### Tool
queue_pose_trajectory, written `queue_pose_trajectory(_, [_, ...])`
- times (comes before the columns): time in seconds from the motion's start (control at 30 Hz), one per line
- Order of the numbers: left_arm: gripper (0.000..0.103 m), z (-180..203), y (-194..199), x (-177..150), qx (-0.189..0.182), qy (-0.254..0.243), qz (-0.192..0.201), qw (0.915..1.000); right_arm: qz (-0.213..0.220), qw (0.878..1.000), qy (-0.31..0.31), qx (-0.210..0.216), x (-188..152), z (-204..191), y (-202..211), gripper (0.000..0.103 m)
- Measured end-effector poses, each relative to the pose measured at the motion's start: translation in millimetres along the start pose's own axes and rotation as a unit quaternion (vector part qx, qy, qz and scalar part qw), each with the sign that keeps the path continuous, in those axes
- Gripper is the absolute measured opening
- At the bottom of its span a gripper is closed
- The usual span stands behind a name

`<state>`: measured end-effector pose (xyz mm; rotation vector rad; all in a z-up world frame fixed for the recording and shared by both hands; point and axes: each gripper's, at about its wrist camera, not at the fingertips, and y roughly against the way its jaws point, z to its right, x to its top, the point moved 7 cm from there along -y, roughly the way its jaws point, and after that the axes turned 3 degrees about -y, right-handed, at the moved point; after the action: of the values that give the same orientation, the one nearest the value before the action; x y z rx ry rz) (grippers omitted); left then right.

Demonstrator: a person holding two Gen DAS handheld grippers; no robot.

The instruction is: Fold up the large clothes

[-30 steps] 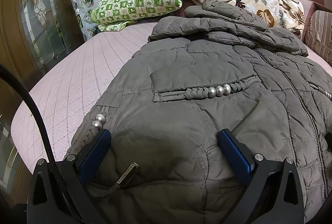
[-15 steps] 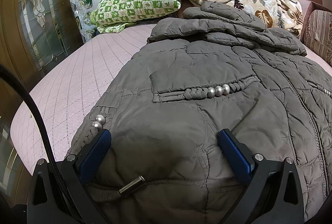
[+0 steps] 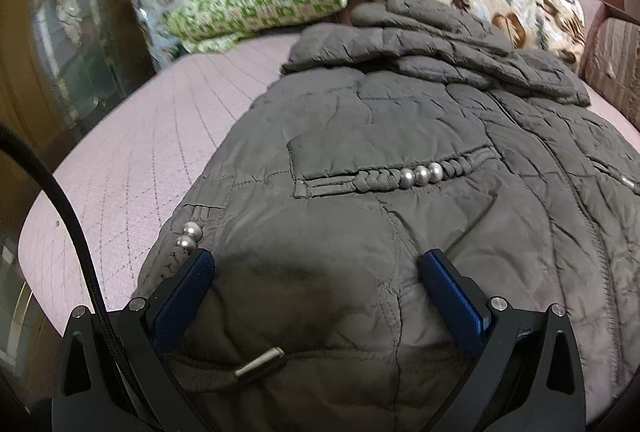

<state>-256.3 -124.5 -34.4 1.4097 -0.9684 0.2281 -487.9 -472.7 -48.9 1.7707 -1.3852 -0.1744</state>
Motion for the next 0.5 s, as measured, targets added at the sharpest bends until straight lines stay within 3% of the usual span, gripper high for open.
queue_pose_trajectory(0.13, [0.103, -22, 23, -3, -0.062, 0.066, -0.005, 0.9959, -0.002, 1.0, 0.011, 0.019, -14, -10, 3, 0.072])
queue_pose_trajectory(0.27, [0.102, -48, 37, -8, -0.134, 0.135, -0.007, 0.9817, 0.01, 1.0, -0.009, 0.004, -10, 2, 4, 0.069])
queue_pose_trajectory(0.43, [0.102, -77, 60, -7, -0.119, 0.146, 0.016, 0.982, 0.028, 0.999, -0.021, -0.001, -1, 10, 10, 0.069])
queue_pose_trajectory(0.5, [0.102, -94, 55, -13, -0.11, 0.175, -0.003, 0.9785, 0.018, 1.0, -0.017, 0.003, -4, 8, 5, 0.069])
